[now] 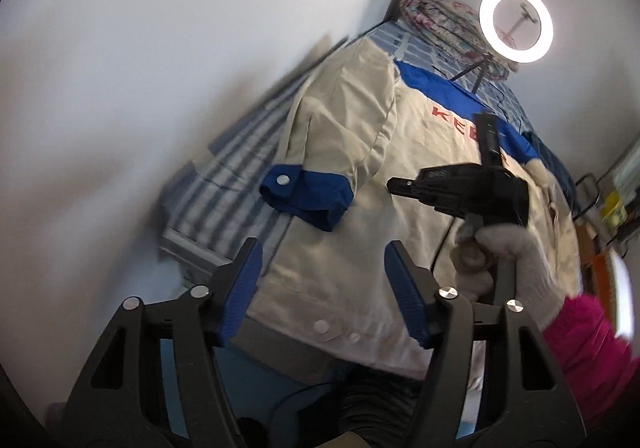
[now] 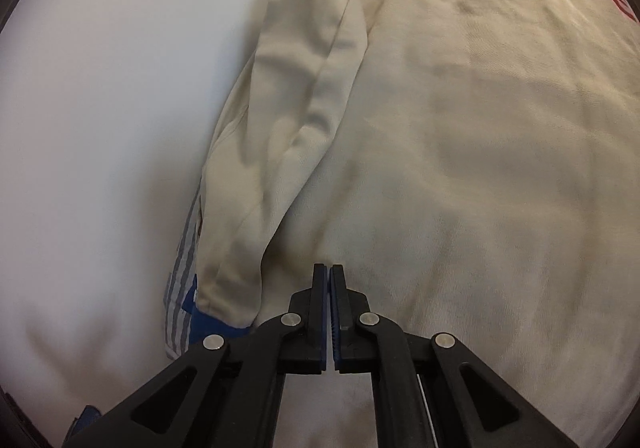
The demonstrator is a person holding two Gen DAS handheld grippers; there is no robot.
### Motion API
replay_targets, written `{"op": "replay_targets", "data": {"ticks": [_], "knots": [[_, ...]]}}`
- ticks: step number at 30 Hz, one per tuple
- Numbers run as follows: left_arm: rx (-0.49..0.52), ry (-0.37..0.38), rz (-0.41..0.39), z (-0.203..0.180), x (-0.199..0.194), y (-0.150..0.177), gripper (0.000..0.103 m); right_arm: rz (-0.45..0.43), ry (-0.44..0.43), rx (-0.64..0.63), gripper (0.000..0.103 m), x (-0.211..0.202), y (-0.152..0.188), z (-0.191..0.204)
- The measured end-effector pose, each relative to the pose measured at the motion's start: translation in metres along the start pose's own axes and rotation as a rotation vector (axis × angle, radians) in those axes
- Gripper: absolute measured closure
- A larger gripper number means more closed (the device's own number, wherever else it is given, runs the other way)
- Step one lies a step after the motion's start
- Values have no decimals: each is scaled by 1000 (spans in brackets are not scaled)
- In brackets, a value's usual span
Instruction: Fold large clothes
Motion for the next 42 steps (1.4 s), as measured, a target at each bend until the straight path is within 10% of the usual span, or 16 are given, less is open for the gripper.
{"op": "replay_targets", "data": {"ticks": [11,20,27,31,42], "knots": [[-380,66,64,55,79,-20,39,-88,14,-240,70,-72,19,22],[-503,40,62,66,121,-25,39,-80,-14,-267,68,-63,58,20],[-464,-46,4,55,144,-37,40,-67,-6,-265,67,-65,64,8],[-423,-92,-23,47,152,-47,102,-63,-7,-265,67,-66,63,4],[-105,-131,-341,-15,64,-68,102,-102,1,-277,67,-80,49,8]]}}
Point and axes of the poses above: each gripper's, at about its wrist camera, not at the fingertips, and x roughly the way its jaws point, z to its left, y to its underside, the point moved 1 cm from there along x, roughly the way its jaws point, and after that the axes turned 9 degrees about -x, right-handed, at the moved point
